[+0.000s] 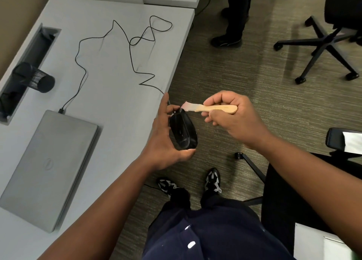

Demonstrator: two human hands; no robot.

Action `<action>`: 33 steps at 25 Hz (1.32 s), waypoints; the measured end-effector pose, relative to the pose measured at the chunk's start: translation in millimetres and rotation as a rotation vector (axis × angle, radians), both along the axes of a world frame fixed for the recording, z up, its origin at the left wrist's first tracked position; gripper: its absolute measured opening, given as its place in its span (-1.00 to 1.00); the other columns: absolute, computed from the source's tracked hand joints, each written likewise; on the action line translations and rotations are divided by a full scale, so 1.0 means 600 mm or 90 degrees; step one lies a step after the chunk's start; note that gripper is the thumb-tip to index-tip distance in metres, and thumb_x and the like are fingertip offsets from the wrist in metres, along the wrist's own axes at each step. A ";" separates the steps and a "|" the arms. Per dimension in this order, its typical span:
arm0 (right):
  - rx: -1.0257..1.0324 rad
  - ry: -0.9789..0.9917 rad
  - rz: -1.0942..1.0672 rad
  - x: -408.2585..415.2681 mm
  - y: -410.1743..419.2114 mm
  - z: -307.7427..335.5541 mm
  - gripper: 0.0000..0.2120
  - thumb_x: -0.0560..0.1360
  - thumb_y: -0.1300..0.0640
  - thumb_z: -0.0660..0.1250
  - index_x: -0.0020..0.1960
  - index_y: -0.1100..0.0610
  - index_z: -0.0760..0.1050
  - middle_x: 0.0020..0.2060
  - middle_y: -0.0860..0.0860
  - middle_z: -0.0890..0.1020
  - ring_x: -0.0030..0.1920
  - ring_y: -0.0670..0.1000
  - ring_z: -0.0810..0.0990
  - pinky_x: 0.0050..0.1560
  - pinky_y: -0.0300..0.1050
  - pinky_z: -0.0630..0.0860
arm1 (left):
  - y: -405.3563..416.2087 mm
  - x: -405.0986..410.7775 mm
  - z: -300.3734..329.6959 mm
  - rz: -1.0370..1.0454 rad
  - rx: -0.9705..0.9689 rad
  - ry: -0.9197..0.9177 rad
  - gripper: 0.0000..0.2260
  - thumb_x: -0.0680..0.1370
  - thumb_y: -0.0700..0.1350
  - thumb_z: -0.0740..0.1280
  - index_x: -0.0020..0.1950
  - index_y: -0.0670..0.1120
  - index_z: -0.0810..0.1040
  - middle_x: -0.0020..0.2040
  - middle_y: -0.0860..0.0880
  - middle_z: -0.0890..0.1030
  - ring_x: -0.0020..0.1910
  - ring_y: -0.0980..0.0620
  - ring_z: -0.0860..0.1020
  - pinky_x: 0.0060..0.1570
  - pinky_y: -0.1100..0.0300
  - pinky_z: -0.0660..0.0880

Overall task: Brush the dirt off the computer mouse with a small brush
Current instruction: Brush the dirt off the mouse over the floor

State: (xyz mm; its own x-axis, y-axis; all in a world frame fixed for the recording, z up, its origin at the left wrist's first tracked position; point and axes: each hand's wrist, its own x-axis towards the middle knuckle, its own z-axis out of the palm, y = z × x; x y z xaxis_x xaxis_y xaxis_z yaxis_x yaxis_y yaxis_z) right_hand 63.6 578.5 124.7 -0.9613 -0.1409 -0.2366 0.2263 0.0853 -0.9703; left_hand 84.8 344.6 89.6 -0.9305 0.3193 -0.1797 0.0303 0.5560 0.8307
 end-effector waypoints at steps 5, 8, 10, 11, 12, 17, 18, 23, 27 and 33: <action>0.044 0.061 0.065 -0.006 -0.001 0.013 -0.82 0.40 0.01 0.41 -0.02 0.01 0.66 -0.13 0.22 0.72 -0.10 0.46 0.64 -0.20 0.40 0.57 | 0.000 -0.003 0.003 -0.004 -0.021 0.015 0.38 0.27 -0.09 0.72 0.66 0.28 -0.32 0.51 0.13 0.29 0.47 0.04 0.42 0.40 -0.04 0.54; 0.076 0.068 0.083 -0.008 0.001 0.009 -0.83 0.38 0.03 0.43 -0.04 0.00 0.67 -0.13 0.22 0.73 -0.11 0.43 0.65 -0.22 0.37 0.57 | 0.000 -0.003 0.003 0.002 -0.024 0.012 0.36 0.28 -0.14 0.73 0.69 0.19 -0.27 0.52 0.09 0.31 0.44 0.26 0.40 0.32 0.27 0.52; 0.052 0.051 0.077 -0.011 0.003 0.009 -0.85 0.40 0.09 0.44 -0.04 0.03 0.67 -0.12 0.22 0.73 -0.10 0.40 0.68 -0.17 0.36 0.60 | 0.001 -0.004 0.003 0.000 -0.018 0.018 0.32 0.28 -0.16 0.73 0.71 0.14 -0.19 0.52 0.07 0.32 0.40 0.31 0.41 0.24 0.37 0.50; 0.029 0.029 0.069 -0.012 0.005 0.010 -0.86 0.42 0.16 0.42 -0.03 0.07 0.67 -0.11 0.20 0.75 -0.09 0.33 0.71 -0.12 0.31 0.62 | 0.001 -0.006 0.004 0.002 -0.013 0.021 0.29 0.28 -0.17 0.73 0.71 0.13 -0.14 0.52 0.08 0.33 0.40 0.31 0.41 0.24 0.37 0.50; 0.009 0.005 0.063 -0.014 0.007 0.010 -0.86 0.45 0.24 0.40 -0.02 0.13 0.67 -0.11 0.18 0.76 -0.10 0.22 0.74 -0.08 0.23 0.62 | 0.001 -0.007 0.004 0.007 -0.008 0.023 0.27 0.28 -0.16 0.73 0.71 0.14 -0.08 0.52 0.10 0.33 0.41 0.31 0.41 0.26 0.34 0.51; 0.025 -0.034 0.132 -0.016 0.029 0.019 -0.82 0.40 0.28 0.34 -0.05 0.20 0.67 -0.15 0.13 0.76 -0.13 0.07 0.73 -0.08 0.01 0.62 | -0.015 -0.011 0.004 0.037 -0.013 0.025 0.12 0.26 0.01 0.73 0.66 0.25 0.14 0.54 0.23 0.32 0.48 0.22 0.39 0.37 -0.03 0.57; 0.037 -0.033 0.150 -0.017 0.033 0.023 -0.81 0.37 0.25 0.33 -0.06 0.19 0.68 -0.16 0.12 0.76 -0.13 0.09 0.74 -0.09 0.00 0.63 | -0.017 -0.012 0.004 0.036 -0.020 0.031 0.08 0.25 0.06 0.72 0.64 0.27 0.18 0.53 0.27 0.32 0.48 0.19 0.40 0.36 -0.08 0.57; 0.124 -0.015 0.274 -0.016 0.045 0.046 -0.85 0.35 0.17 0.38 -0.13 0.12 0.69 -0.22 0.11 0.74 -0.22 0.13 0.70 -0.22 -0.01 0.58 | -0.020 -0.013 0.005 0.015 -0.063 0.065 -0.04 0.26 0.14 0.67 0.59 0.27 0.29 0.47 0.30 0.33 0.46 0.13 0.42 0.34 -0.13 0.58; 0.126 0.044 0.234 -0.017 0.045 0.056 -0.86 0.38 0.16 0.44 -0.07 0.07 0.68 -0.18 0.14 0.72 -0.25 0.25 0.63 -0.30 0.03 0.50 | -0.021 -0.012 0.010 0.027 -0.056 0.046 0.03 0.25 0.16 0.65 0.63 0.29 0.22 0.46 0.36 0.31 0.47 0.21 0.39 0.38 -0.11 0.55; 0.114 0.052 0.199 -0.014 0.007 0.047 -0.86 0.46 0.10 0.46 0.02 -0.01 0.66 -0.07 0.09 0.75 -0.04 0.28 0.71 -0.08 0.41 0.61 | -0.018 -0.007 0.019 0.035 -0.056 0.008 0.16 0.25 0.06 0.68 0.68 0.29 0.06 0.49 0.34 0.31 0.47 0.37 0.32 0.40 -0.09 0.54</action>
State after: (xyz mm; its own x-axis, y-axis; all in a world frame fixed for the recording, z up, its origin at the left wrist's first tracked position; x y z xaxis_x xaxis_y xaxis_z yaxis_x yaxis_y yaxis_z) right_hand 55.3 582.7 153.0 -0.8953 -0.3941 -0.2078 0.0841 0.3086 -0.9475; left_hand 80.7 334.0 100.7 -0.9486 0.2513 -0.1924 0.0084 0.6277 0.7784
